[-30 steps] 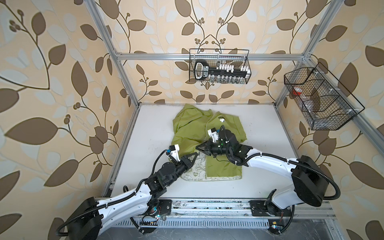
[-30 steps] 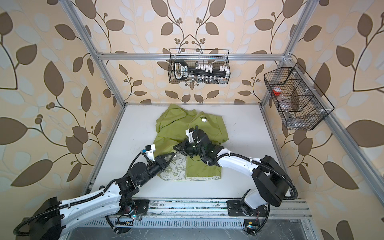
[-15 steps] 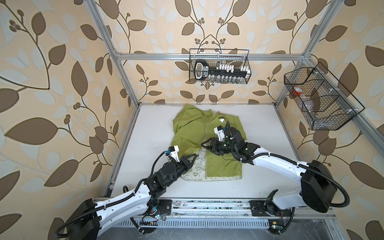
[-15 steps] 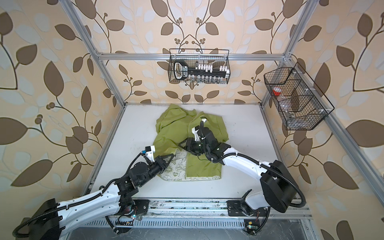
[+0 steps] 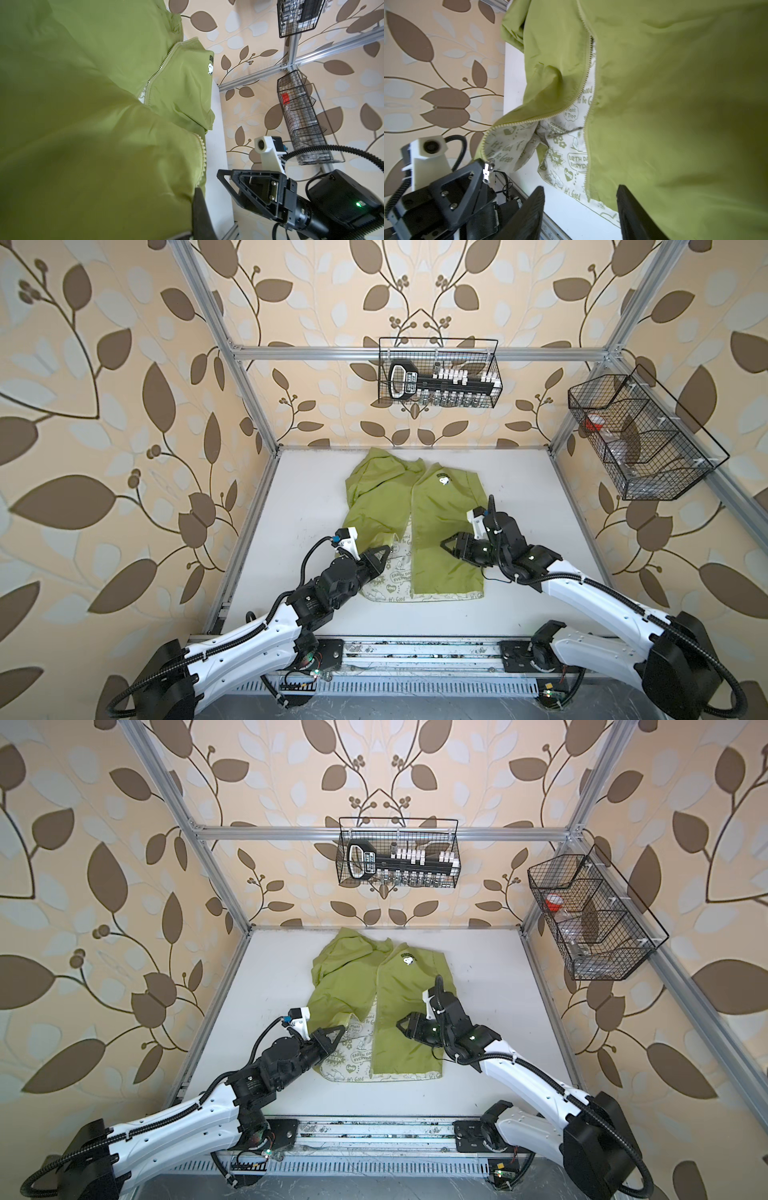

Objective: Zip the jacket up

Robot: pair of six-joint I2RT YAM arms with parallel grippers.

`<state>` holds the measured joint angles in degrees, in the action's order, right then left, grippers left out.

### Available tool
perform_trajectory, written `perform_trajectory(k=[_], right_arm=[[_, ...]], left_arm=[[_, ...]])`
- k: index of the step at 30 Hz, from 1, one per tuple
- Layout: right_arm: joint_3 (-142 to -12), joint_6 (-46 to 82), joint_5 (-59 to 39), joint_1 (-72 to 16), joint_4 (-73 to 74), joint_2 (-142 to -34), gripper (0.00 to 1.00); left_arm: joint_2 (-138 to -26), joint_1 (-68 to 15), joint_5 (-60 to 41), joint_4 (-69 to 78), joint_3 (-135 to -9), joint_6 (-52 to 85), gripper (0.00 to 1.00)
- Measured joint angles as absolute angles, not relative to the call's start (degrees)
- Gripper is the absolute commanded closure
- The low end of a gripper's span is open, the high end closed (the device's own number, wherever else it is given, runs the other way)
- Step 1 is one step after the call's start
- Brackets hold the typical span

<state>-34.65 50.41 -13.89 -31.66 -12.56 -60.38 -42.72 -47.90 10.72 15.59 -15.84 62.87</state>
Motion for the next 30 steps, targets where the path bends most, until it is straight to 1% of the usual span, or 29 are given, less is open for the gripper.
perform_trajectory(k=[2, 6, 11, 13, 17, 21, 23, 27, 30], right_arm=[[-32.1, 50.0, -13.5, -31.0, -13.9, -57.7, 0.44], [-27.7, 49.8, -13.3, -30.8, -15.7, -53.2, 0.5], [-22.2, 51.2, -13.5, -31.7, -16.6, -47.1, 0.5], [-20.5, 52.8, -13.3, -34.1, -16.4, -44.9, 0.48], [-16.9, 58.7, -10.9, -42.6, -12.9, -42.4, 0.46], [-13.9, 65.5, -6.0, -51.1, -7.3, -44.3, 0.46], [-13.5, 68.1, -3.7, -53.8, -5.1, -46.7, 0.47], [-13.5, 71.8, 0.8, -55.0, -4.2, -48.6, 0.37], [-13.5, 73.6, 4.9, -55.1, -7.5, -44.9, 0.31]], left_arm=[[-43.3, -47.9, 10.7, 15.2, -16.4, 60.9, 1.0], [-45.7, -47.9, 9.9, 16.3, -16.8, 58.4, 1.0], [-47.1, -47.9, 9.3, 18.7, -16.8, 58.0, 1.0], [-47.0, -47.9, 9.4, 18.7, -16.8, 58.0, 1.0], [-45.5, -47.9, 10.1, 18.1, -16.8, 58.0, 1.0], [-42.4, -47.9, 11.5, 17.3, -16.4, 58.3, 1.0], [-41.4, -47.9, 12.1, 17.3, -16.1, 58.6, 1.0], [-40.8, -47.9, 12.3, 17.2, -15.2, 59.1, 1.0], [-41.0, -47.9, 12.3, 17.3, -14.7, 59.6, 1.0]])
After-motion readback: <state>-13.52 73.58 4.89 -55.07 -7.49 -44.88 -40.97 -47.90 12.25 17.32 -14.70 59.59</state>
